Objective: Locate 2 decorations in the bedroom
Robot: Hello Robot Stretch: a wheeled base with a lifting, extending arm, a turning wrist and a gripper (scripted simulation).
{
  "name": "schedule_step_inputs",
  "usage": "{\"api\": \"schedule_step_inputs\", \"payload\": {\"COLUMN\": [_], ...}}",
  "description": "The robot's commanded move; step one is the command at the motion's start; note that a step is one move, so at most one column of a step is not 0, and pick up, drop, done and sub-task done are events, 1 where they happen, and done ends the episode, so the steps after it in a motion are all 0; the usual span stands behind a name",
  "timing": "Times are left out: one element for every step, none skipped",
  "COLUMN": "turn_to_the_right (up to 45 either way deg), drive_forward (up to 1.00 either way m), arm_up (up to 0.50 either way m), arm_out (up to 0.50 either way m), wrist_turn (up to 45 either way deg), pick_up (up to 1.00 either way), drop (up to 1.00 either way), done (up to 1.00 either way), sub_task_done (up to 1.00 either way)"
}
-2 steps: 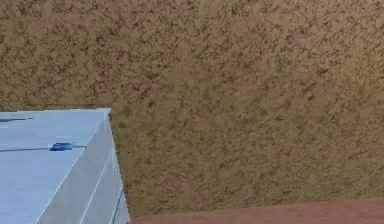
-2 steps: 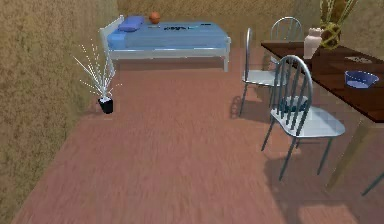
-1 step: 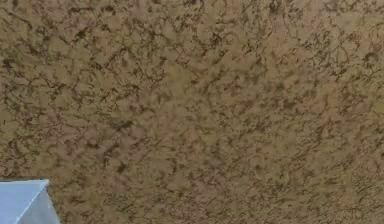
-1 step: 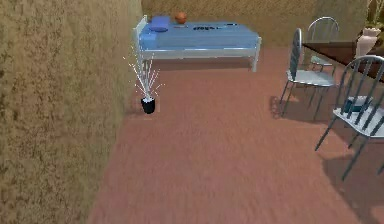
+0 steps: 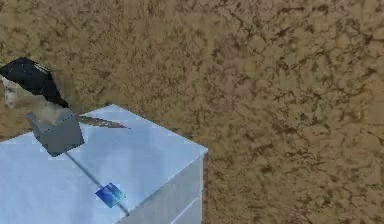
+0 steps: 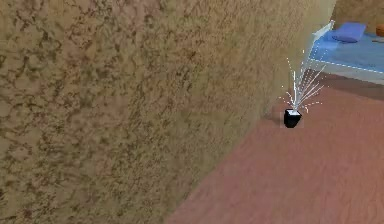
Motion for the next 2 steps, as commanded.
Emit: {"api": "schedule_step_inputs", "payload": {"turn_to_the_right": [-15.0, 0.0], "drive_forward": [0.00, 0.00], "arm_up": [0.00, 0.00], "arm_out": [0.00, 0.00], "wrist_turn": [0.0, 0.0], "pick_up": [0.00, 0.00], "drop": [0.00, 0.00], "done": [0.00, 1.00], "sub_task_done": [0.00, 0.00]}}
